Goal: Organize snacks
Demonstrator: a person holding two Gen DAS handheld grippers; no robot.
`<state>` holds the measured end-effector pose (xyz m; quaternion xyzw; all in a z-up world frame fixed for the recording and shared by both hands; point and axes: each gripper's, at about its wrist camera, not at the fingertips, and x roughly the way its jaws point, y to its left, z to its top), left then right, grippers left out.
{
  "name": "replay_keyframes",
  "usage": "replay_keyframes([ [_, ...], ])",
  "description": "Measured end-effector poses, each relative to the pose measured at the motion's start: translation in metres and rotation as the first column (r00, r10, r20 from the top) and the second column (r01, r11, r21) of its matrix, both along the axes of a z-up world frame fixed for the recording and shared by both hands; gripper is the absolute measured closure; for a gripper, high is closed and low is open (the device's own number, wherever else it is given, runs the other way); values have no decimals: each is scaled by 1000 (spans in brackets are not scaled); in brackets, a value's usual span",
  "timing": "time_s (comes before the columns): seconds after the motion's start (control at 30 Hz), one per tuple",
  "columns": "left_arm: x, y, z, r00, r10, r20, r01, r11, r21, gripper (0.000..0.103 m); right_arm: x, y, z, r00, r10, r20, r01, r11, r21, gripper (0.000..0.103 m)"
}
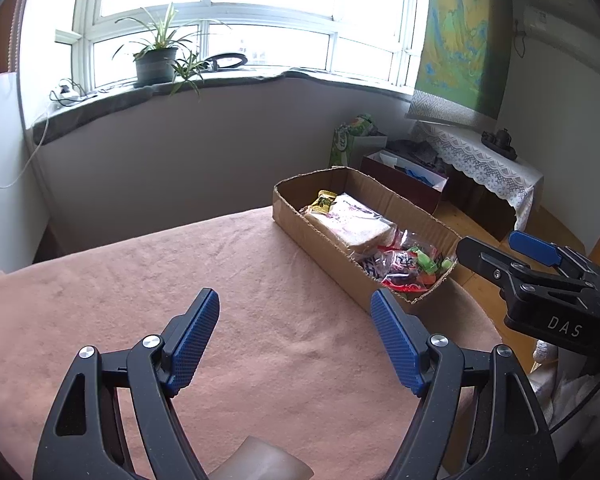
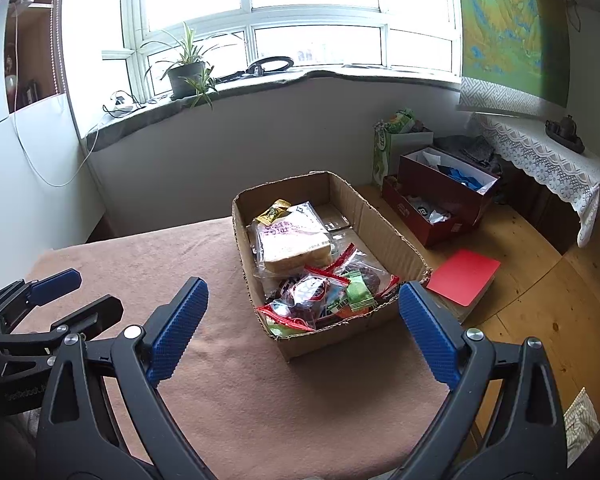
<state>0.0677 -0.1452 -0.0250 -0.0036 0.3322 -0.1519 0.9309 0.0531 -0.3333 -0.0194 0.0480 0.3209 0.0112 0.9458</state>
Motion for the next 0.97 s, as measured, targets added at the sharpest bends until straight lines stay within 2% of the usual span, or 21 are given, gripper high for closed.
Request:
replay_keyframes([
  [0.97,-3,6,-1,1000,5,5,-5,1000,-13,24,0,7,5,1000,11,-11,-12,1000,-4,5],
])
